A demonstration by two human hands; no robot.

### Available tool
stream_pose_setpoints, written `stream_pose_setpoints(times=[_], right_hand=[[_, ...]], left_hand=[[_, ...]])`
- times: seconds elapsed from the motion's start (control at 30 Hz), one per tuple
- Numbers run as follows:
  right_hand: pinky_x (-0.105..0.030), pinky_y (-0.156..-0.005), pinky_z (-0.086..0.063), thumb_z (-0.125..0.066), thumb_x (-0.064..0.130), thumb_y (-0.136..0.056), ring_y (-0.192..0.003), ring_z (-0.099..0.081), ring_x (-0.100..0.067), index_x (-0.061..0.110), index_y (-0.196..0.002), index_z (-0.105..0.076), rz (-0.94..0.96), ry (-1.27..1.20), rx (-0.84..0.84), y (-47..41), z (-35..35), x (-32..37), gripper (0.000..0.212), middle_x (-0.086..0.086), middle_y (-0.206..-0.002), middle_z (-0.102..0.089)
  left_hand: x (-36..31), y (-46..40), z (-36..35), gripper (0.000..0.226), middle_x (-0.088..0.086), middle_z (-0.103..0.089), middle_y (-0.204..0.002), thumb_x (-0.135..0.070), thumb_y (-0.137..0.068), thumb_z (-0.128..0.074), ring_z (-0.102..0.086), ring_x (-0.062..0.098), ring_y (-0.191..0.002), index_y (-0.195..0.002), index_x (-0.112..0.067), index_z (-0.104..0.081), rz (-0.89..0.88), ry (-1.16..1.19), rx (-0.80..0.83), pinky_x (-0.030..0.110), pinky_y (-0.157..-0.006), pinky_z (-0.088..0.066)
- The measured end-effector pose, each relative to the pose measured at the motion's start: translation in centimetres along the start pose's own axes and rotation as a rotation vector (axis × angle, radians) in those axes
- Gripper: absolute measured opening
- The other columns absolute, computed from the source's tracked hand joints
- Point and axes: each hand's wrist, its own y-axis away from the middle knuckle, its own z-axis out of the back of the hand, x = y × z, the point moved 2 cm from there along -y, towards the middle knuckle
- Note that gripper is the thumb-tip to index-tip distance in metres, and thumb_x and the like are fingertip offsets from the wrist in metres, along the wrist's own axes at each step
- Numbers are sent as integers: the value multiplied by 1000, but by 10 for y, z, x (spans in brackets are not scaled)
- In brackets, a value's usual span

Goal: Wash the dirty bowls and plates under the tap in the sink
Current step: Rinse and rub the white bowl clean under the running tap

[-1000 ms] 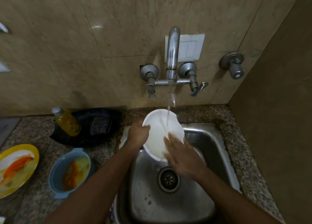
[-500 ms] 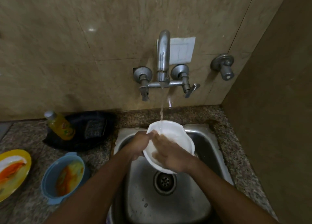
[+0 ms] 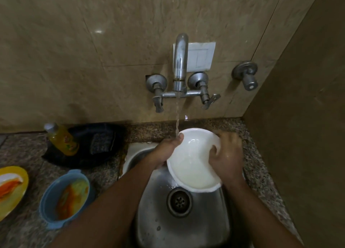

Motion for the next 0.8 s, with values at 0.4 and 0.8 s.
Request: stream_pose_setpoints(times=[0.4,0.8], right_hand=[[-55,-87,-55,-62,5,-92,-98,-66,-33,10,-112,-64,-790,-865,356,5,-29,0,21,-5,-99,-71],[-34,-83,-49,-62,5,-84,-109,-61,-26,19,-129,-54,-114,-284,225,29,-26,33,48,-4,-118,-66]], left_hand=[[9,-14,33,45,3,-72,-114,-55,-87,-59,-66,28,-106,-116,-23,-69,6,330,-153,44,-93,-52],[-22,21,9,60,24,-71,-104,-55,-93,-56,-71,35,-91,-115,0,-61,107,580,-84,46,-79,-59]])
